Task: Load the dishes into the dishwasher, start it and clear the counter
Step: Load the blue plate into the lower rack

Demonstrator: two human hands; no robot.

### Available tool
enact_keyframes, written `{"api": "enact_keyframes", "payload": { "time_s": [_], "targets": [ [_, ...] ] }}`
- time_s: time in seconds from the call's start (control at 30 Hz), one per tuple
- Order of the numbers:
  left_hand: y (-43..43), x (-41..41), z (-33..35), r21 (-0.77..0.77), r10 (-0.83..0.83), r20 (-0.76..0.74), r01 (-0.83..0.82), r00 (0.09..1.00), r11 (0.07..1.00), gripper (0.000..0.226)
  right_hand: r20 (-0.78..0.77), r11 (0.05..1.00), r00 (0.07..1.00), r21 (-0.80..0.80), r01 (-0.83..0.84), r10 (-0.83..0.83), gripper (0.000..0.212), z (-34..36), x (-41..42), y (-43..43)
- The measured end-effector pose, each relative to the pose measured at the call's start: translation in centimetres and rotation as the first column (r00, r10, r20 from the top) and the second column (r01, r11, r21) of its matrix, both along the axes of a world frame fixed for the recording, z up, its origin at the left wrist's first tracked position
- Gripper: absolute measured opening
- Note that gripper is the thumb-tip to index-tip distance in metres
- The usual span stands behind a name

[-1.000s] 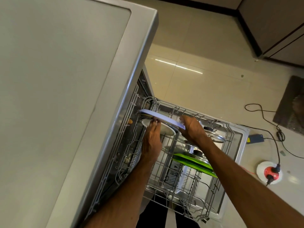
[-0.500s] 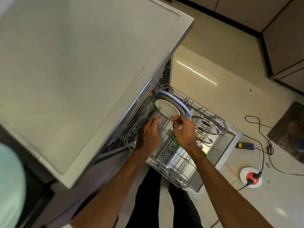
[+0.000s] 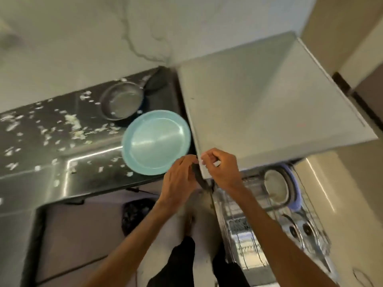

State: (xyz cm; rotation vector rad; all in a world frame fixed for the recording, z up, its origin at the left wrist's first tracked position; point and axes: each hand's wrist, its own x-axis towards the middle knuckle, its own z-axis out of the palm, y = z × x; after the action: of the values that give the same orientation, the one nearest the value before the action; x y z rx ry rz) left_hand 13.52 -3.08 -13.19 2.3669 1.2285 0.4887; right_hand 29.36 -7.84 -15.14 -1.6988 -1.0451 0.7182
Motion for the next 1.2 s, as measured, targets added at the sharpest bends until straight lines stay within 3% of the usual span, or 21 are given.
{"api": "enact_keyframes", "payload": {
  "time_s": [0.13, 0.23, 0.33, 0.43, 0.57, 0.67, 0.77, 0.87, 1.0, 1.1, 1.2],
  "targets": [
    [3.1, -7.3, 2.9, 0.038, 0.233, 0.04, -0.235, 0.972, 0.971, 0.03, 0.11, 0.975, 0.97, -0.055, -0.214, 0.218, 0.016, 3.1, -6.2, 6.0],
    [4.8, -12.2, 2.9, -0.015, 0.419, 0.038, -0.418, 0.907, 0.908, 0.028, 0.165, 0.966, 0.957, -0.147, -0.213, 0.237, 0.011, 3.3, -9.2, 9.8],
    [6.4, -15.7, 1.6, -0.158, 0.552, -0.085, -0.559, 0.829, 0.814, 0.007, 0.154, 0.919, 0.958, -0.355, -0.173, 0.24, 0.018, 2.7, -10.6, 11.8],
    [8.5, -17.4, -0.8, -0.382, 0.593, -0.27, -0.649, 0.759, 0.657, 0.032, 0.137, 0.875, 0.963, -0.462, -0.146, 0.234, 0.02, 2.0, -11.0, 11.8],
    [11.8, -16.8, -3.5, -0.572, 0.59, -0.193, -0.579, 0.784, 0.581, 0.049, 0.134, 0.846, 0.972, -0.525, -0.097, 0.194, 0.016, 1.4, -11.4, 10.8],
    [14.2, -15.7, -4.5, -0.676, 0.637, -0.151, -0.549, 0.756, 0.492, 0.046, 0.119, 0.835, 0.984, -0.548, -0.048, 0.134, 0.014, 1.5, -11.2, 10.3],
    [15.6, -15.5, -4.5, -0.72, 0.525, -0.178, -0.474, 0.833, 0.508, 0.034, 0.12, 0.844, 0.992, -0.535, 0.035, 0.035, 0.015, 2.0, -10.8, 9.9],
    [16.0, -15.6, -3.1, -0.808, 0.438, -0.093, -0.325, 0.894, 0.492, 0.022, 0.136, 0.849, 0.979, -0.489, 0.2, -0.152, 0.021, 2.3, -10.5, 9.2],
    [16.2, -16.9, -1.3, -0.877, 0.451, 0.011, -0.208, 0.893, 0.434, 0.025, 0.201, 0.818, 0.892, -0.355, 0.452, -0.405, 0.032, 3.3, -10.2, 8.8],
    [15.6, -17.5, 0.7, -0.91, 0.402, 0.116, -0.065, 0.908, 0.41, 0.028, 0.07, 0.778, 0.861, -0.397, 0.488, -0.504, 0.031, 5.1, -9.2, 8.6],
    [15.7, -16.4, 2.3, -0.877, 0.261, 0.228, 0.082, 0.938, 0.473, 0.029, -0.166, 0.818, 0.857, -0.432, 0.38, -0.487, 0.021, 7.5, -7.2, 6.9]
  ]
}}
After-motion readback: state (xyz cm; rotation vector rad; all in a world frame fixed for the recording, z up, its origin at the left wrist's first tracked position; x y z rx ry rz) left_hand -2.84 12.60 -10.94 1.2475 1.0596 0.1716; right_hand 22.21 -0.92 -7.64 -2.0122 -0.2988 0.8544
